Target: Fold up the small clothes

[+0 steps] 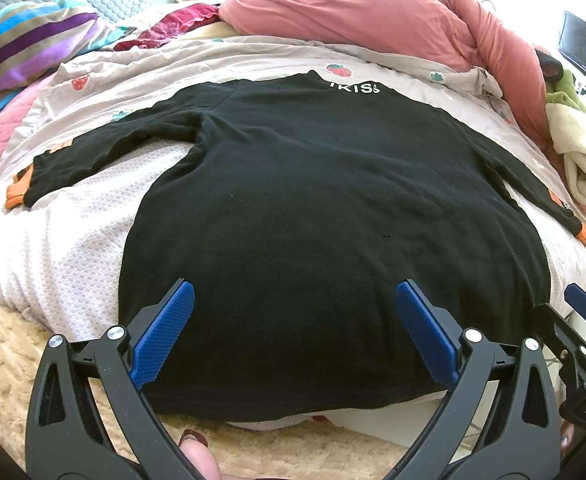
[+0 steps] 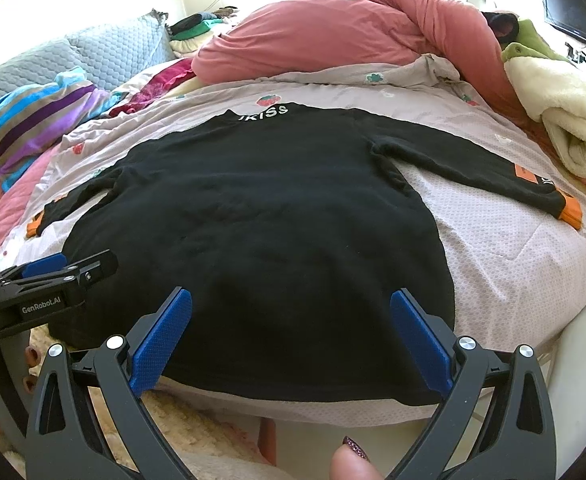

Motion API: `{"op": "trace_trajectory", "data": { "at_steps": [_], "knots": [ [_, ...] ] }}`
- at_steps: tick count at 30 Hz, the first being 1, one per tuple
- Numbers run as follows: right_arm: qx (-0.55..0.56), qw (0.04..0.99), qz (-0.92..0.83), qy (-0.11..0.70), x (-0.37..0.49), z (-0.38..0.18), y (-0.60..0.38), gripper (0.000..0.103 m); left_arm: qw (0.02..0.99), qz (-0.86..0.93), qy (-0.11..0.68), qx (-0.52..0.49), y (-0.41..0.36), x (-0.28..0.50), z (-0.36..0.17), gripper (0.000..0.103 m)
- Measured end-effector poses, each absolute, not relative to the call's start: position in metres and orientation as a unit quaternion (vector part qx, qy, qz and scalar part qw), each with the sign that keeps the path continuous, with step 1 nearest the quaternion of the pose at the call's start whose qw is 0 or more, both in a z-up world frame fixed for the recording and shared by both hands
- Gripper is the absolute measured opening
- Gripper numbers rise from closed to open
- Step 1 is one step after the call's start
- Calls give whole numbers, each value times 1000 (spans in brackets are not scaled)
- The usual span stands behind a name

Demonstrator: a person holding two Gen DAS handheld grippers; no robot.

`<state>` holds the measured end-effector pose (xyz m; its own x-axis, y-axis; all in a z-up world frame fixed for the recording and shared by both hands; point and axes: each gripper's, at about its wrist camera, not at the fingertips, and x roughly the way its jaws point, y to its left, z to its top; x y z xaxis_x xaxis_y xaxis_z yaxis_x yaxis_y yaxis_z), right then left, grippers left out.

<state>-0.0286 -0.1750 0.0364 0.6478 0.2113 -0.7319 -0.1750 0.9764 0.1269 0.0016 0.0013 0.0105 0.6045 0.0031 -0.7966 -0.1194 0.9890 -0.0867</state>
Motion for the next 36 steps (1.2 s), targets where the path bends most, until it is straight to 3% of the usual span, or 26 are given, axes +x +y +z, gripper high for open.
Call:
{"op": "trace_trajectory", "data": {
  "at_steps": [36],
  "knots": [
    [23,914,88,396,-14,42,-181,99,894,29,443,-67,3,22,17,95]
  ]
}}
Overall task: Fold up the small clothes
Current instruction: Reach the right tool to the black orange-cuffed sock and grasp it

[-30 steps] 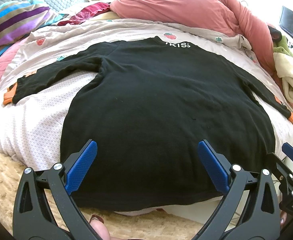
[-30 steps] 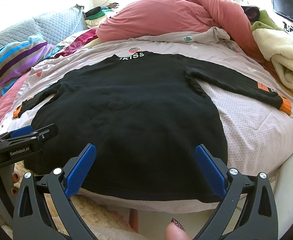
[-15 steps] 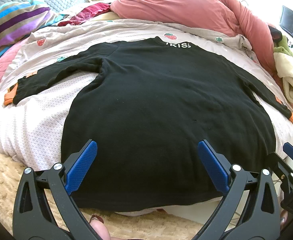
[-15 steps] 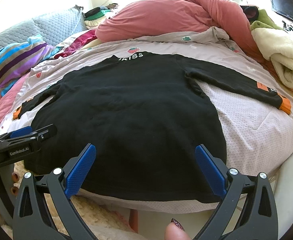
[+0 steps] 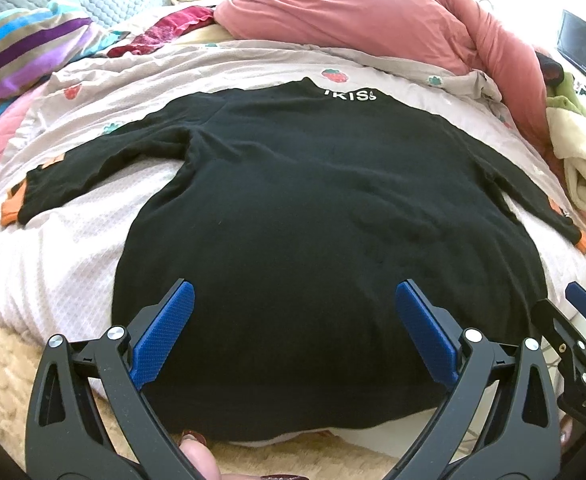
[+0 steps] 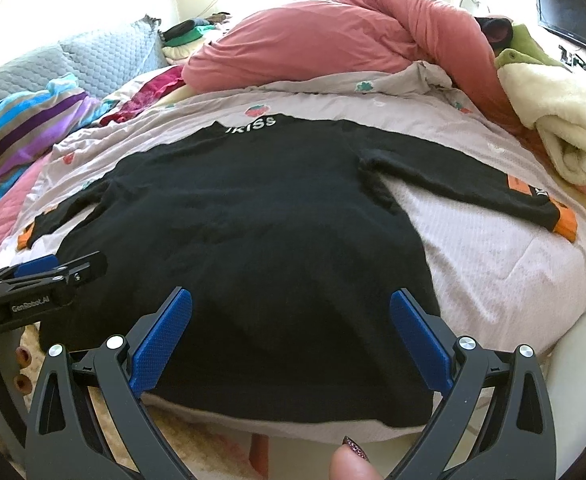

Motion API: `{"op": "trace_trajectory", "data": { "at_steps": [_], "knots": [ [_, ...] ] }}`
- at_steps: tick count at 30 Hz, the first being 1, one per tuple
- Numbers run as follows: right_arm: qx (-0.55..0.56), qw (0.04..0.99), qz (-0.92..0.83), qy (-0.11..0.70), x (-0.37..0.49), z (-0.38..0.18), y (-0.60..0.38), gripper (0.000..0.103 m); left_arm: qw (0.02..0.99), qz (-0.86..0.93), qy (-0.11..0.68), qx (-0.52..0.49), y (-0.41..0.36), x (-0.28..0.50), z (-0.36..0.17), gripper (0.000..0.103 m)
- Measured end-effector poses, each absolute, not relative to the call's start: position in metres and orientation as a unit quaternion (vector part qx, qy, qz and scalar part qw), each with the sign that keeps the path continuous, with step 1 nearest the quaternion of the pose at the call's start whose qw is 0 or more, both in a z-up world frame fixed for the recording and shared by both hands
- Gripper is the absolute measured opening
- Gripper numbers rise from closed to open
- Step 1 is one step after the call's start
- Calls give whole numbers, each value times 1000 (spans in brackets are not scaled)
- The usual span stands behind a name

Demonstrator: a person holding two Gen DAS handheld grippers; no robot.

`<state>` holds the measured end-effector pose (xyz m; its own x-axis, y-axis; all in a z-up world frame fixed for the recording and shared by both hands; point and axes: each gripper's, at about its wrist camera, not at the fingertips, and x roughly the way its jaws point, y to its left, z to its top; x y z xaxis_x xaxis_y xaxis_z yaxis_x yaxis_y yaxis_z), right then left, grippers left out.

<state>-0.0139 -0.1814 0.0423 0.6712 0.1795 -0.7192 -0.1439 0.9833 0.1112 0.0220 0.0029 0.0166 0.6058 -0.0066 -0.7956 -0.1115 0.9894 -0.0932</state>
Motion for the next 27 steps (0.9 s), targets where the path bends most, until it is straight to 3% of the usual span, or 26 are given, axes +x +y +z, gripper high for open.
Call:
{"op": "trace_trajectory", "data": {
  "at_steps": [27],
  "knots": [
    [80,910,-2,407,84,39,-248,99,879,25,473,-58,-6,129,24,95]
  ]
}}
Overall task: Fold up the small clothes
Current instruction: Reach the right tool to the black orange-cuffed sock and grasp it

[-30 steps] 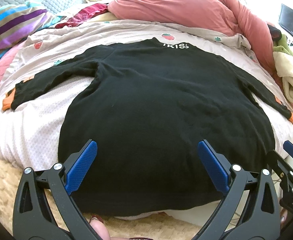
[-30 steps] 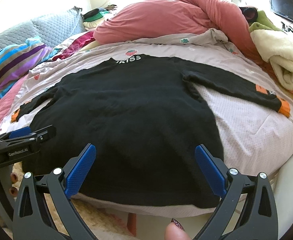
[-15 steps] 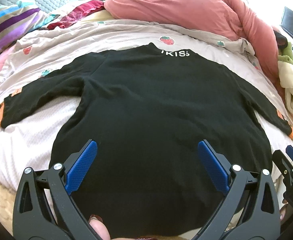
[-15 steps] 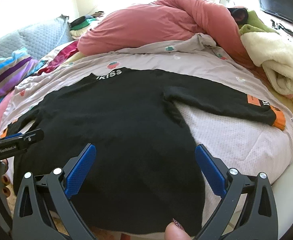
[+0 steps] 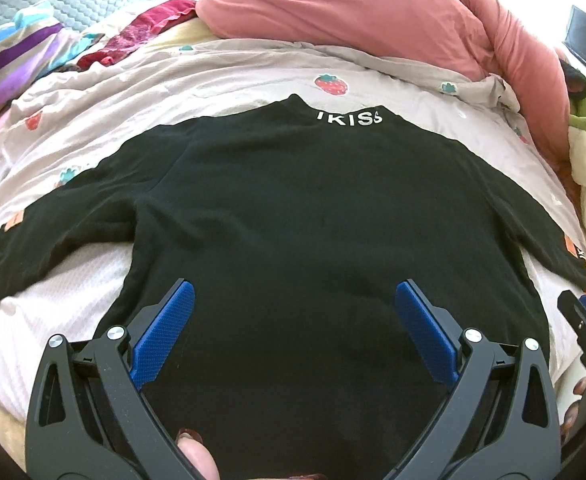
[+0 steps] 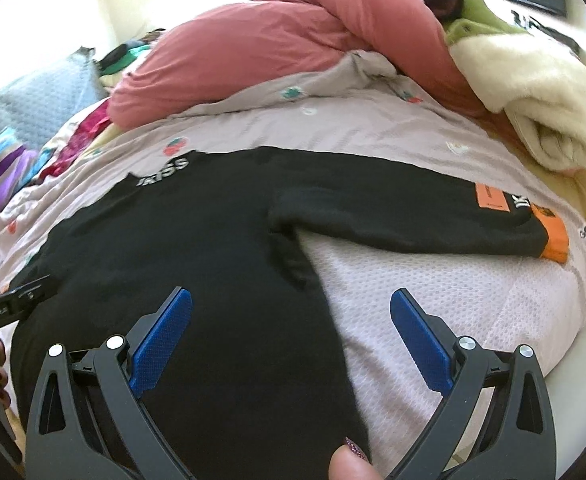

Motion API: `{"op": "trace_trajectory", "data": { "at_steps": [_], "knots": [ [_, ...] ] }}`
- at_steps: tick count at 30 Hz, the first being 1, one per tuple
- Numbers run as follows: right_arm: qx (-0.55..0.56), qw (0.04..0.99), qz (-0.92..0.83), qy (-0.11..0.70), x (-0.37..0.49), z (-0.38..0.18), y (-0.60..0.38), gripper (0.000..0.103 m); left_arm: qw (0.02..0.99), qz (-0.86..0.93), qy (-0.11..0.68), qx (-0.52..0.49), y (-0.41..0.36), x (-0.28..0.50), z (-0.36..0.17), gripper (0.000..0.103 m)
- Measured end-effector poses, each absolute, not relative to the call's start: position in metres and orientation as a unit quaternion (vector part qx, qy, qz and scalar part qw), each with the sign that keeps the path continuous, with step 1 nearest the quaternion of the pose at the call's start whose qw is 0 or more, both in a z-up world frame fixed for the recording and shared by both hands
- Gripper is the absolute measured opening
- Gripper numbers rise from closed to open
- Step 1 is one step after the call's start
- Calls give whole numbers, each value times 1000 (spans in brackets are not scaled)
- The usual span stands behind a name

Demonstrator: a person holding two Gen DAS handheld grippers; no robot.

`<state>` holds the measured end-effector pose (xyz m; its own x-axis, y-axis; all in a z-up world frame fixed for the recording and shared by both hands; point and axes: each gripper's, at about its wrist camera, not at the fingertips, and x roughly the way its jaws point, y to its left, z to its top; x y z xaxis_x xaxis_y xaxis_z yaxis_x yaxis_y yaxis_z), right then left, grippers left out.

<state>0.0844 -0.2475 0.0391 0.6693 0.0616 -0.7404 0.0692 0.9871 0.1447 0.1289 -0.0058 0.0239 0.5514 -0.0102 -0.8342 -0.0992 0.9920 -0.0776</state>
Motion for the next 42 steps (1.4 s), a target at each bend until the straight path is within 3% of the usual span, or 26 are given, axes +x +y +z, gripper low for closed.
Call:
{"op": "trace_trajectory", "data": {
  "at_steps": [24,42],
  "knots": [
    [214,860,-184,426,127,-2,-377,99,869,21,493,-43,-9,204,4,95],
    [303,846,-264,350,152,-15,-438,98,873,7,482,-71,3,243,-11,95]
  ]
}}
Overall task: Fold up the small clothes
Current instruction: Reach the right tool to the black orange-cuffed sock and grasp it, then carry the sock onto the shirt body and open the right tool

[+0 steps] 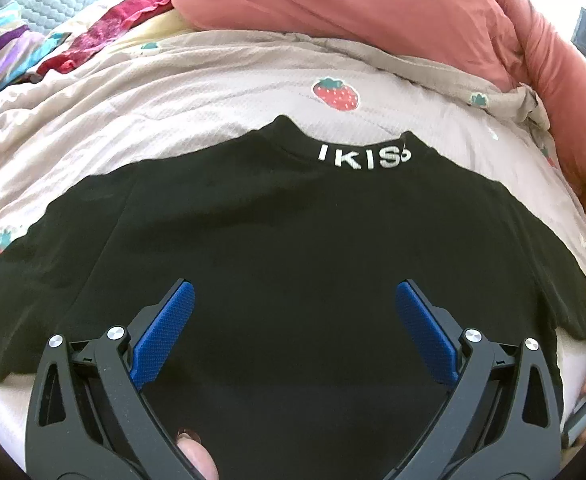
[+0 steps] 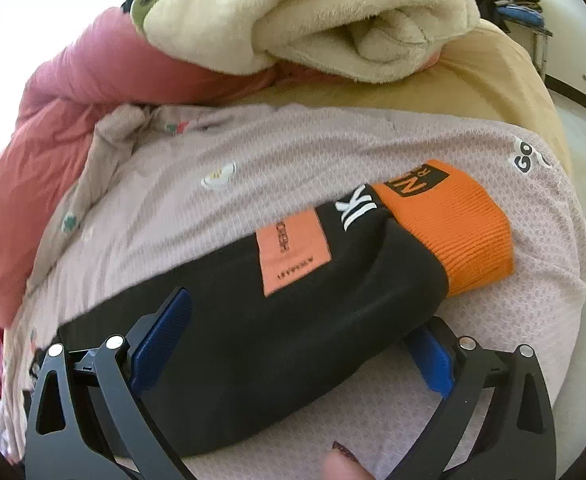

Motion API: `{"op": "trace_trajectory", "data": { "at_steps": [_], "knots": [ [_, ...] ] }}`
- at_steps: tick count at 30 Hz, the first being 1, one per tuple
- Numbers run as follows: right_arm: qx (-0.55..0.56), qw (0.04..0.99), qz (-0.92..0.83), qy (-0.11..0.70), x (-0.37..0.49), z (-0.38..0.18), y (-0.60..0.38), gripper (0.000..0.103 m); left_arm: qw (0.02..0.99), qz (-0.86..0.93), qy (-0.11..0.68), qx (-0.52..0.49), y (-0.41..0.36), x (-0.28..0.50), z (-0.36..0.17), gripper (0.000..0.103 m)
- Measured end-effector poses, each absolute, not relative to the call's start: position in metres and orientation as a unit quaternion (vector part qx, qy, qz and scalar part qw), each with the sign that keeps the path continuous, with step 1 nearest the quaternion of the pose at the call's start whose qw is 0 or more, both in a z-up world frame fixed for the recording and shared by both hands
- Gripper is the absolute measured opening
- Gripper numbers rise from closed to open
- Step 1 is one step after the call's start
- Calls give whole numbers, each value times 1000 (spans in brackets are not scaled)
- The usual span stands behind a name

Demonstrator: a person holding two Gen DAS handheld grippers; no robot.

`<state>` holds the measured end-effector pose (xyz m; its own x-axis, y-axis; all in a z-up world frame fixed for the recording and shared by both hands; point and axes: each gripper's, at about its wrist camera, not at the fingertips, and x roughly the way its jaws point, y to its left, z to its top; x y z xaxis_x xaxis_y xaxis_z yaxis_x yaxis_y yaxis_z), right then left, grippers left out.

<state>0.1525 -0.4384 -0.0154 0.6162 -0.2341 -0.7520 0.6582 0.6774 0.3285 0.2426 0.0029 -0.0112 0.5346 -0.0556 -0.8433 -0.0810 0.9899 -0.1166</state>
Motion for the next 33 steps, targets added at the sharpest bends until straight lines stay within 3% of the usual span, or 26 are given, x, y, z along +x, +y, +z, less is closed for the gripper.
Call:
{"op": "trace_trajectory", "data": {
  "at_steps": [2,4,5,7,9,12,33],
  "knots": [
    [297,851,-268,340,153,-15,-436,91,874,-3,478,-86,7,242,-15,95],
    [295,854,-274,330,151,-14,-436,72,875,-15,474,-96,9,240,-17,95],
    [300,854,-275,324,149,-14,-439,68,876,-17,472,-98,10,239,-18,95],
    [315,854,-275,311,145,-13,-444,43,876,-19,472,-99,10,237,-18,95],
    [325,855,-273,300,141,-12,-449,30,876,-21,470,-102,11,235,-16,95],
    [324,863,-260,287,140,-5,-447,20,879,-20,466,-102,13,231,-12,95],
    [193,947,-66,248,168,82,-314,13,893,-11,439,-96,36,209,16,95]
  ]
}}
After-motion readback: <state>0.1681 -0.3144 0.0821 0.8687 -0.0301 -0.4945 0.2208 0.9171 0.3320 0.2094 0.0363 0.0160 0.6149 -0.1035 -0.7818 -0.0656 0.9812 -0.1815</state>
